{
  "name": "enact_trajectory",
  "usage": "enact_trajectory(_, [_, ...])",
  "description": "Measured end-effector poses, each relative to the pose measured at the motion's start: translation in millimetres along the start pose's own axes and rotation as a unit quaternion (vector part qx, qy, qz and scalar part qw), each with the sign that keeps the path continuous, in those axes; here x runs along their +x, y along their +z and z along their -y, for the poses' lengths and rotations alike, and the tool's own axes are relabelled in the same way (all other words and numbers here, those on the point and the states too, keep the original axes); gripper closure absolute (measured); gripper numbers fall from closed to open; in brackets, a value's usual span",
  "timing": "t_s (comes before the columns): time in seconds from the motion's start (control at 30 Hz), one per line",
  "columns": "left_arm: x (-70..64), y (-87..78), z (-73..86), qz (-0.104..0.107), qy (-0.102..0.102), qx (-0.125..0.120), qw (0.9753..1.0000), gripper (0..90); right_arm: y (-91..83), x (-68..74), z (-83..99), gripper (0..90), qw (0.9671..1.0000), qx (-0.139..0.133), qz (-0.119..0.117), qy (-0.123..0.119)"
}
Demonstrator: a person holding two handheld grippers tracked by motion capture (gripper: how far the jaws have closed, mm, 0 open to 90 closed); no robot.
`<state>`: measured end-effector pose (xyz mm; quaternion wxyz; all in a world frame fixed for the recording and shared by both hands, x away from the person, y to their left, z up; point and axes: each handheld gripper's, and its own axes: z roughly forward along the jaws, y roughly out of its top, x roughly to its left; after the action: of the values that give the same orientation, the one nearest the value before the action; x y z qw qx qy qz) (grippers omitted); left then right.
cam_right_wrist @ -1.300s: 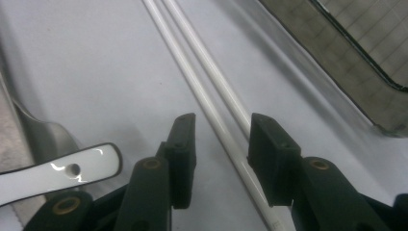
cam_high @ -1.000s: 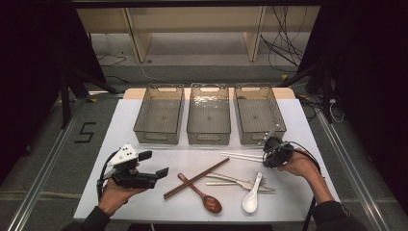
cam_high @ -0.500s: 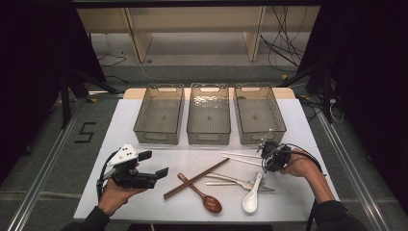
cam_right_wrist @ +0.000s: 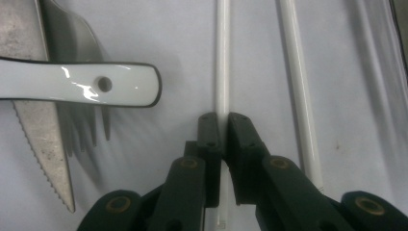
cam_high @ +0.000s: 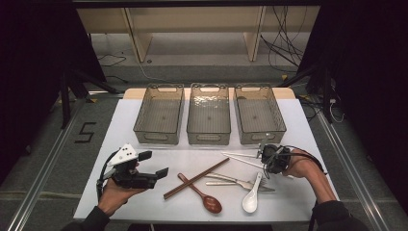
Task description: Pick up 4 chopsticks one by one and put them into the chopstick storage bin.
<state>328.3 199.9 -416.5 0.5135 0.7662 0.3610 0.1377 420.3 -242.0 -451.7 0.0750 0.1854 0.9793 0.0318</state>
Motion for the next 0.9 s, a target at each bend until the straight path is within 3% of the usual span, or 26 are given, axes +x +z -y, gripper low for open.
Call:
enact_trajectory(0.3, [0.2, -0.1, -0.1, 0.000, 0.001, 0.000, 1.0000, 10.8, -0.8, 1.8, 0.4, 85.3, 1.0000, 0.000, 0.002, -0.004])
enact_trajectory(0.7, [0.5, -0.4, -0.1, -0.001, 0.000, 0.000, 1.0000, 10.8, -18.5, 3.0, 2.0, 85.3, 0.9991, -0.036, 0.022, 0.002])
enact_trajectory(0.73, [0.6, -0.4, -0.1, -0.001, -0.001, 0.000, 1.0000, 10.8, -23.9, 4.5, 1.5, 85.3, 0.9981, -0.055, 0.025, 0.007])
enact_trajectory(0.9, [0.2, 0.2, -0.3, 0.002, -0.003, -0.001, 1.0000, 10.8, -40.7, 7.5, -0.5, 85.3, 0.9943, -0.103, 0.025, 0.010])
